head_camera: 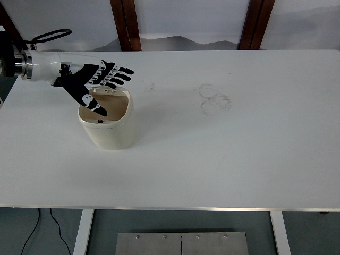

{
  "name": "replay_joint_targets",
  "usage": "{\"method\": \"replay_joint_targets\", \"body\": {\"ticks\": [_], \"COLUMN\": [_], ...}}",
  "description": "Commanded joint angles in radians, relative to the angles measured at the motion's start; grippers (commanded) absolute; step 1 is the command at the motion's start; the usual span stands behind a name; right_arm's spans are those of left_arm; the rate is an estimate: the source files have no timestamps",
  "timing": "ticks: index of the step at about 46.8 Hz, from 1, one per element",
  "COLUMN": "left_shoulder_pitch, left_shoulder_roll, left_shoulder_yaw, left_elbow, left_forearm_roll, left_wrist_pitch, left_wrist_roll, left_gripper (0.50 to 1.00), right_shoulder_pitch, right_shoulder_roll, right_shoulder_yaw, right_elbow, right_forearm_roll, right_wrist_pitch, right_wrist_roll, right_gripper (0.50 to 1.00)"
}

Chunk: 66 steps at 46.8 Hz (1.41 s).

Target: Close trash bin

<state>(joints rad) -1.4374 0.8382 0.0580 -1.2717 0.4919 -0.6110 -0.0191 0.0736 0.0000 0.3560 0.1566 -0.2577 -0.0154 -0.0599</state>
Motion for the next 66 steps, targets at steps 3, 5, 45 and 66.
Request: {"method": "replay_joint_targets", "body": {"ticks": [3, 5, 45, 66], "left_shoulder_pitch": [-0.001, -0.001, -0.017, -0.049], "left_shoulder_roll": [0.016, 0.024, 0.056, 0.051], "left_shoulder_yaw": [0.023, 0.026, 0.071, 0.085], "left_elbow": [-0.021, -0.024, -0.097, -0.089], "left_forearm_roll": [0.0, 0.002, 0.047, 0.028], "left_wrist_pitch": [0.0, 0.0, 0.0, 0.0], "left_wrist_roll": [0.016, 0.019, 0.154, 0.149], "left_gripper": [1.0, 1.0, 1.0, 1.0], "right_shoulder_pitch": [0.0, 0.0, 0.0, 0.0], "right_shoulder_roll": [0.0, 0.0, 0.0, 0.0], "right_shoulder_yaw": [0.0, 0.0, 0.0, 0.0], "right_elbow": [0.0, 0.001, 0.0, 0.001], "right_forearm_roll": [0.0, 0.0, 0.0, 0.0], "right_wrist_pitch": [0.0, 0.0, 0.0, 0.0], "right_wrist_roll": [0.0, 0.0, 0.0, 0.0], "right_gripper": [0.995, 0.995, 0.995, 0.995]}}
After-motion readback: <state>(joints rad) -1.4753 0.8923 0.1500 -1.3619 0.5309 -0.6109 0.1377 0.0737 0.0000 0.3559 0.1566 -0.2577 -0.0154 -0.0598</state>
